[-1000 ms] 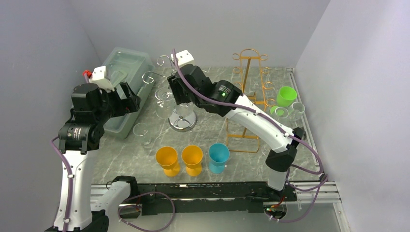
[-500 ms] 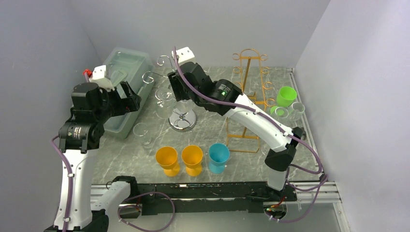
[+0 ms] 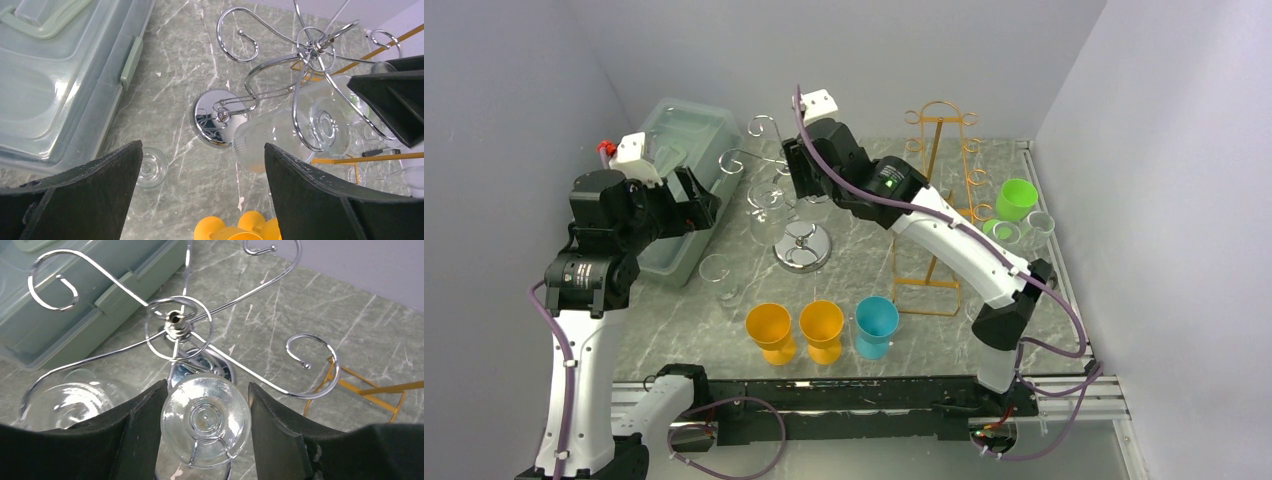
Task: Take the wine glass off the wine glass rack
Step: Pick up the wine glass from the wine rack.
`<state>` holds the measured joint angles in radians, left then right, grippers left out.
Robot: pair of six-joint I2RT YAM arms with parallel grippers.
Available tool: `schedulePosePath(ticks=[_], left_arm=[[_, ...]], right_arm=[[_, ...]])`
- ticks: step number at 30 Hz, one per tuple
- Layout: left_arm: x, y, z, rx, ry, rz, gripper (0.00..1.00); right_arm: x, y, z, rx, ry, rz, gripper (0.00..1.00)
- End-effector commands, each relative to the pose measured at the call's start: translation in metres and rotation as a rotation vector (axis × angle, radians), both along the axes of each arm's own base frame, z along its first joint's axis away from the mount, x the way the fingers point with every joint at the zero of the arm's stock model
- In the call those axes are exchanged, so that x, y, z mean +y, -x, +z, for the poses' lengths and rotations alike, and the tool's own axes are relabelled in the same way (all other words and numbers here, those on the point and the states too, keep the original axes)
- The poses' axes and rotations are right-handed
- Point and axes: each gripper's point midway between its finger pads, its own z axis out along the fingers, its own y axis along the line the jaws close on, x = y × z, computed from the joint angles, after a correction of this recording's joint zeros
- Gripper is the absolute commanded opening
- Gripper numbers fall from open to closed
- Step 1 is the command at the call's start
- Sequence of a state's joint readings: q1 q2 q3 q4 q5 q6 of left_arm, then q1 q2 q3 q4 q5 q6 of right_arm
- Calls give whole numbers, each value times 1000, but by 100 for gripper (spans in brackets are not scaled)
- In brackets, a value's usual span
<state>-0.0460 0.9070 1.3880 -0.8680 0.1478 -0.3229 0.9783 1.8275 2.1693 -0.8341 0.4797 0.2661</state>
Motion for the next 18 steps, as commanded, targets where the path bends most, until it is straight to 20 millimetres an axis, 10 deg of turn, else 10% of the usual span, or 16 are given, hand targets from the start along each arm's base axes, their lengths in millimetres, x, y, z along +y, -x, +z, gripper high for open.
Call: schedulePosePath(ticks=[1,18], left_arm=[[-6,0,36,-125,12,-43,96],[-30,8,65,-252,40,-191,95]], right_arm=[[-6,-12,37,-70,-128,-29,29],[-36,-7,36,-58,-134,-113,28]])
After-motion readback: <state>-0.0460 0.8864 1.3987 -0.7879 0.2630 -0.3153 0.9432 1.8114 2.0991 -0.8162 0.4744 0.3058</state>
